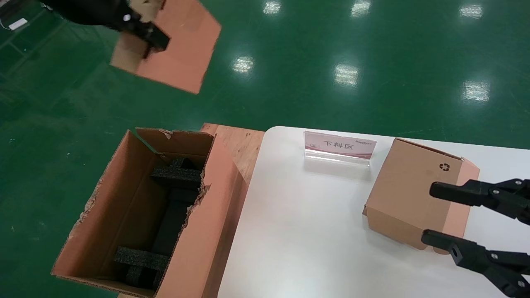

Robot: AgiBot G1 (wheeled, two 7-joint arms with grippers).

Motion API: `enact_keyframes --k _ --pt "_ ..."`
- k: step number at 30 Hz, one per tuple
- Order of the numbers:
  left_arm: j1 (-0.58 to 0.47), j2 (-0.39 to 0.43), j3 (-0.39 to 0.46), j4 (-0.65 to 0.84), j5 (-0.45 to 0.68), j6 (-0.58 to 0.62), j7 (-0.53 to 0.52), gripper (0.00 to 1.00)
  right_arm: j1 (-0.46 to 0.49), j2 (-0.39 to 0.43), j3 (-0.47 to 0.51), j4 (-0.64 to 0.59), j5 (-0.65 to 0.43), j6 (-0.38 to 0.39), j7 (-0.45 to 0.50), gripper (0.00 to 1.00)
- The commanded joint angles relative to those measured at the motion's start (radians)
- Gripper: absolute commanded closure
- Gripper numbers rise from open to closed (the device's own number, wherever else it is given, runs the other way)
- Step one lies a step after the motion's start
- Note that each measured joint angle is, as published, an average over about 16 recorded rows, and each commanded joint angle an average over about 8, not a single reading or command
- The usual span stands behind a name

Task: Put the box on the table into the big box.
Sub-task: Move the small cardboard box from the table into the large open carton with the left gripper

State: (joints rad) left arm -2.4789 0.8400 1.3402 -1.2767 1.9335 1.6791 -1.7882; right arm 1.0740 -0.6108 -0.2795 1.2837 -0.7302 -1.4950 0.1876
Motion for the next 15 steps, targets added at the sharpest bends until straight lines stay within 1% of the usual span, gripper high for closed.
enact_keyframes --k 1,5,10,15 --pt "-0.022 -0.002 0.022 0.010 -0.013 0.018 0.015 1.00 0.000 0.000 0.000 0.000 0.000 0.000 0.000 0.00" --pt "-0.083 -0.010 0.094 0.028 -0.069 0.033 0.023 1.00 0.000 0.000 0.000 0.000 0.000 0.000 0.000 0.00" --pt "-0.169 -0.018 0.225 0.047 -0.176 0.047 0.005 1.00 0.000 0.000 0.000 0.000 0.000 0.000 0.000 0.00" --pt "-0.217 -0.021 0.350 0.056 -0.285 0.053 -0.035 1.00 0.000 0.000 0.000 0.000 0.000 0.000 0.000 0.00"
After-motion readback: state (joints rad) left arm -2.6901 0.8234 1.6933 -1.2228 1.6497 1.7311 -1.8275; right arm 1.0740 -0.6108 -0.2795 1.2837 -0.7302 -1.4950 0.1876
